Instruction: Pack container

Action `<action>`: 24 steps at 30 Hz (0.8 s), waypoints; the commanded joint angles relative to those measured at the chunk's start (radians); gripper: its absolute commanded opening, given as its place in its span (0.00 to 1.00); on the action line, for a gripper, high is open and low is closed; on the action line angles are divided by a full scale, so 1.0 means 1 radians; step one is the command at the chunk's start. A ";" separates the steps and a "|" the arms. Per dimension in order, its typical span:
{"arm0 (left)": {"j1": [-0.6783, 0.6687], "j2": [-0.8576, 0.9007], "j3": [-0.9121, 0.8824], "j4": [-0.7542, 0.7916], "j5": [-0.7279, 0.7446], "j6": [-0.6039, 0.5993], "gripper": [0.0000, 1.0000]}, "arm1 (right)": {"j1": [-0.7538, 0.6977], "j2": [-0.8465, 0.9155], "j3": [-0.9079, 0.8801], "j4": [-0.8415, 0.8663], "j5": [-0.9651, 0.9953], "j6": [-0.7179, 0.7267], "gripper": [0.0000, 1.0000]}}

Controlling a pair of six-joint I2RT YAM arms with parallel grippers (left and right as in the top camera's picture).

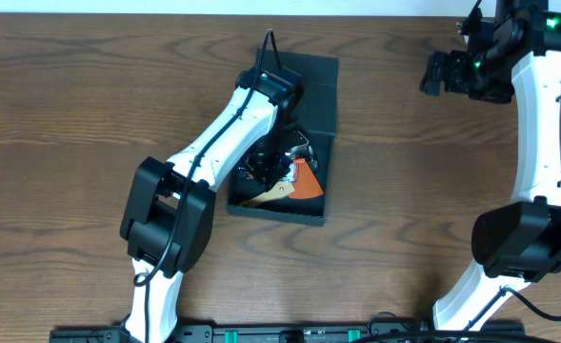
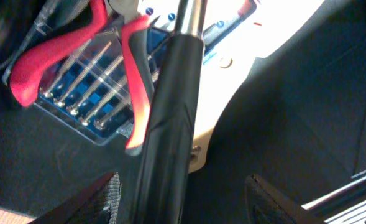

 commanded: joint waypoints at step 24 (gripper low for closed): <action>-0.062 -0.188 0.061 0.095 -0.203 -0.044 0.58 | 0.024 0.009 -0.005 0.027 -0.091 0.014 0.99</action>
